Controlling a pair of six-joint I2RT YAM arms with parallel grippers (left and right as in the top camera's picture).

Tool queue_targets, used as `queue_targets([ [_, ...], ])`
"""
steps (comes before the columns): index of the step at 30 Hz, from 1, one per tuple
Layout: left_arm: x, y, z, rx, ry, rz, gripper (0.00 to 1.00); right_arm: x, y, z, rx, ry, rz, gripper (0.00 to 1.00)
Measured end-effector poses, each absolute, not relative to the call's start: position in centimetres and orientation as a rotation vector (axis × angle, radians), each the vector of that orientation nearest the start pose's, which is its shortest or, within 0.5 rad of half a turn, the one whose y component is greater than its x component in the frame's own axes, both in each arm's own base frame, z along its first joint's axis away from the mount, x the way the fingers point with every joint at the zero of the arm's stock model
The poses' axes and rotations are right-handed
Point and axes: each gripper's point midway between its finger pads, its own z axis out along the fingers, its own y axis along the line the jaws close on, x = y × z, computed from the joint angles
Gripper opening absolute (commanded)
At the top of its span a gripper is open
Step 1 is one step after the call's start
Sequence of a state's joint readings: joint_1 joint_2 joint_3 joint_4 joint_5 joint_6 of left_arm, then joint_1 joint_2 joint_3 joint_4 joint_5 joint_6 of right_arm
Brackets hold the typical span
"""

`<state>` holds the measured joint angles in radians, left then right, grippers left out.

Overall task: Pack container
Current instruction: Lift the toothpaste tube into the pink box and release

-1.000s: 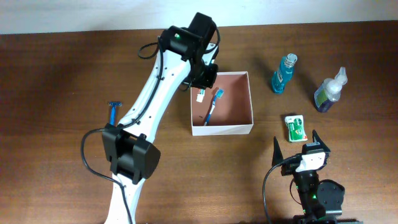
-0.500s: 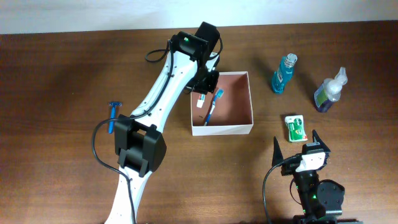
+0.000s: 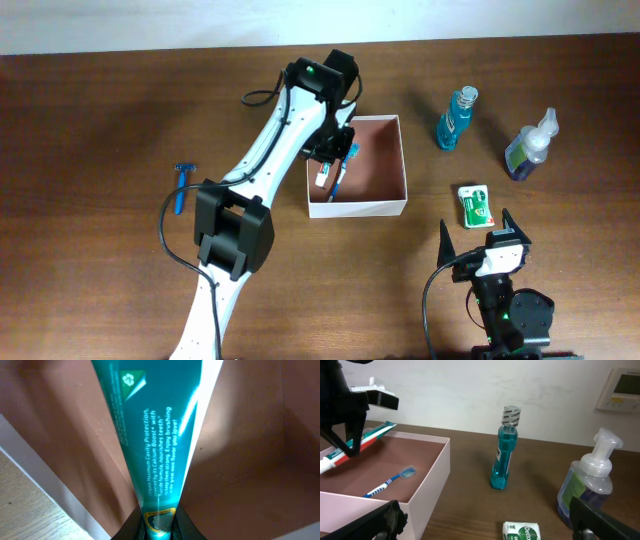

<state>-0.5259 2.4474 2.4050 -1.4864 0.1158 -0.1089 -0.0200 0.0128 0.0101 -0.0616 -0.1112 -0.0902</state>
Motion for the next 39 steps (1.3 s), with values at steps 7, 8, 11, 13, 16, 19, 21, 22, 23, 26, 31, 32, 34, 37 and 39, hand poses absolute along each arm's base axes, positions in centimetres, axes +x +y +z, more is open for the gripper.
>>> queue_targets([
  [7, 40.1, -25.8, 8.7, 0.685, 3.074, -0.185, 0.15, 24.6, 1.4, 16.0, -0.142, 1.628, 0.006, 0.98],
  [8, 40.0, -25.8, 8.7, 0.686, 3.075, -0.185, 0.15, 24.6, 1.4, 16.0, -0.142, 1.628, 0.006, 0.98],
  [11, 39.8, -25.7, 8.5, 0.687, 3.087, -0.179, 0.17, 24.6, 1.4, 16.0, -0.142, 1.628, 0.006, 0.99],
  [13, 39.6, -25.6, 8.2, 0.689, 3.098, -0.174, 0.18, 24.6, 1.4, 16.0, -0.142, 1.628, 0.006, 0.98],
  [16, 39.4, -25.4, 7.6, 0.691, 3.114, -0.168, 0.18, 24.6, 1.4, 16.0, -0.143, 1.628, 0.006, 0.98],
  [19, 39.4, -25.4, 7.0, 0.692, 3.128, -0.161, 0.18, 24.6, 1.4, 16.0, -0.142, 1.628, 0.006, 0.98],
  [21, 39.3, -25.4, 6.4, 0.694, 3.14, -0.156, 0.18, 24.6, 1.4, 16.0, -0.142, 1.628, 0.006, 0.98],
  [22, 39.3, -25.4, 6.2, 0.695, 3.145, -0.153, 0.18, 24.6, 1.4, 16.0, -0.142, 1.628, 0.006, 0.98],
  [23, 39.3, -25.4, 5.9, 0.695, 3.15, -0.151, 0.18, 24.6, 1.4, 16.0, -0.143, 1.628, 0.006, 0.98],
  [26, 39.4, -25.4, 5.6, 0.695, 3.149, -0.151, 0.18, 24.6, 1.4, 16.0, -0.142, 1.628, 0.006, 0.98],
  [31, 39.8, -25.6, 5.5, 0.693, 3.133, -0.159, 0.19, 24.6, 1.4, 16.0, -0.143, 1.628, 0.006, 0.98],
  [32, 39.9, -25.7, 5.5, 0.692, 3.128, -0.161, 0.21, 24.6, 1.4, 16.0, -0.143, 1.628, 0.006, 0.98],
  [34, 40.0, -25.8, 5.5, 0.695, 3.119, -0.165, 0.22, 24.6, 1.4, 16.0, -0.143, 1.628, 0.006, 0.98],
  [37, 40.1, -25.9, 5.5, 0.696, 3.114, -0.167, 0.24, 24.6, 1.4, 16.0, -0.142, 1.628, 0.006, 0.98],
  [39, 40.3, -26.0, 5.8, 0.695, 3.105, -0.171, 0.28, 24.6, 1.4, 16.0, -0.142, 1.628, 0.006, 0.98],
])
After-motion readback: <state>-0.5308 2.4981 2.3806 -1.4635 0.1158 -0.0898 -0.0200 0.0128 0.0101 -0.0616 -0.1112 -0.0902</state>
